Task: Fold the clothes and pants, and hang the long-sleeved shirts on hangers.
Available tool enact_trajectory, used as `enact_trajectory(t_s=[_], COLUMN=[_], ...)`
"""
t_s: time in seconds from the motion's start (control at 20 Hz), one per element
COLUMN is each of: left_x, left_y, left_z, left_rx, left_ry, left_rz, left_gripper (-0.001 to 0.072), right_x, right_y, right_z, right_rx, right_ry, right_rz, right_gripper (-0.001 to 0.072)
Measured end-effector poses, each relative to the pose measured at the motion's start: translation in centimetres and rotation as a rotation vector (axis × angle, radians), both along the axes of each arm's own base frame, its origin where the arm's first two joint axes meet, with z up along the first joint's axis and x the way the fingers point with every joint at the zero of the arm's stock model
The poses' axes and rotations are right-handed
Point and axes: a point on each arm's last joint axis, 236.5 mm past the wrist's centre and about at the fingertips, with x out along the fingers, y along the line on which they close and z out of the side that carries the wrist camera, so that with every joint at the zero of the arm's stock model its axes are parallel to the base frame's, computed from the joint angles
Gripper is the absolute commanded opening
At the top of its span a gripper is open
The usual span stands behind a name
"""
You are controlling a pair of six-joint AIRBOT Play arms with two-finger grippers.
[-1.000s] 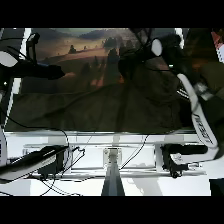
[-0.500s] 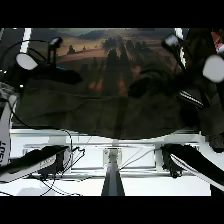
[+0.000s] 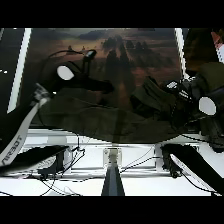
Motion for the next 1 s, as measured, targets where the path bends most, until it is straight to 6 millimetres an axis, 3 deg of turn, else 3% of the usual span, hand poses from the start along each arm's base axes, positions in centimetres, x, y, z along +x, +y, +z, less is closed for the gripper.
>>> enact_trajectory(t_s=[0.2, 0.4, 0.7, 0.85, 0.95, 1.0], left_x=[-0.6, -0.9, 0.7, 1.5, 1.8, 1.9], left_y=[-4.7, -7.5, -11.5, -12.8, -13.1, -13.1], left_z=[-2.8, -5.3, -6.9, -7.6, -8.1, -8.3], left_rx=[-0.136, -0.205, -0.250, -0.262, -0.259, -0.254], left_ry=[0.184, 0.326, 0.382, 0.402, 0.407, 0.404], left_rz=[0.085, 0.143, 0.144, 0.132, 0.128, 0.126], left_gripper=[0.0645, 0.0644, 0.0631, 0.0354, 0.0072, 0.0016], right_x=[0.7, 1.6, 2.7, 2.9, 3.0, 3.0], right_y=[0.2, 0.5, 1.0, 1.1, 1.1, 1.1], right_z=[-0.3, -0.4, -0.3, -0.3, -0.3, -0.3], right_rx=[0.010, 0.025, 0.042, 0.046, 0.047, 0.047], right_ry=[-0.033, -0.074, -0.119, -0.129, -0.132, -0.132], right_rz=[0.013, 0.021, 0.030, 0.032, 0.032, 0.032], right_gripper=[0.0026, 0.0026, 0.0026, 0.0026, 0.0026, 0.0026])
